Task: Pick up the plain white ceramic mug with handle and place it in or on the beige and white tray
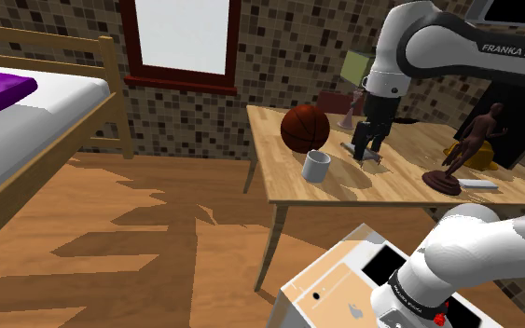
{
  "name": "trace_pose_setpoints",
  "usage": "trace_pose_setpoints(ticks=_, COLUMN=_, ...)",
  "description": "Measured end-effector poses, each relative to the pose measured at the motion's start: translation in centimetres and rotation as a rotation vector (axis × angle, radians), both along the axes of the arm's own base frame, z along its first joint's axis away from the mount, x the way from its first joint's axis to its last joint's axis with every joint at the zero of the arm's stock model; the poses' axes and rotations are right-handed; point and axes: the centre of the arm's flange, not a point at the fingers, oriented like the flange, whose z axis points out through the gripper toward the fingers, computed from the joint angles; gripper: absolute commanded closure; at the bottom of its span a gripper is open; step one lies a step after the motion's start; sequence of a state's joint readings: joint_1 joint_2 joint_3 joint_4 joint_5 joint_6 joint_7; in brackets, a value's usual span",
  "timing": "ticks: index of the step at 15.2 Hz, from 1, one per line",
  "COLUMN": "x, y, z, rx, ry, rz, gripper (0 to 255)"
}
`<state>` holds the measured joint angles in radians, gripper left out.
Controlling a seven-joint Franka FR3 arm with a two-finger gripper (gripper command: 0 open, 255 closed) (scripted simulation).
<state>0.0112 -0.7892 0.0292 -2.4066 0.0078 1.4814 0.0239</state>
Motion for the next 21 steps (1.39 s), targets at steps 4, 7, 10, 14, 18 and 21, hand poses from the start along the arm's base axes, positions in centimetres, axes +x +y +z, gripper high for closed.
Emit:
trace_pose_setpoints(ticks=4, x=2.2, y=-0.9, z=-1.4, rx=-0.001, ry=-0.002, rz=-0.011, gripper=0)
trace_pose_setpoints(ticks=7, x=4.9, y=-2.3, z=-3.8, rx=-0.002, ry=-0.007, rz=-0.026, gripper=0)
trace_pose_setpoints(ticks=10, x=7.5, y=-3.3, z=-5.7, rx=-0.003, ry=-0.012, rz=-0.042, gripper=0)
trace_pose_setpoints(ticks=14, x=11.5, y=-5.3, z=-8.8, rx=-0.005, ry=-0.019, rz=-0.062, gripper=0)
trace_pose_setpoints(ticks=18, x=15.2, y=-7.5, z=-11.6, rx=-0.007, ry=-0.026, rz=-0.083, gripper=0)
trace_pose_setpoints(ticks=21, x=18.2, y=-8.8, z=-14.2, rx=-0.008, ry=-0.031, rz=-0.098, gripper=0)
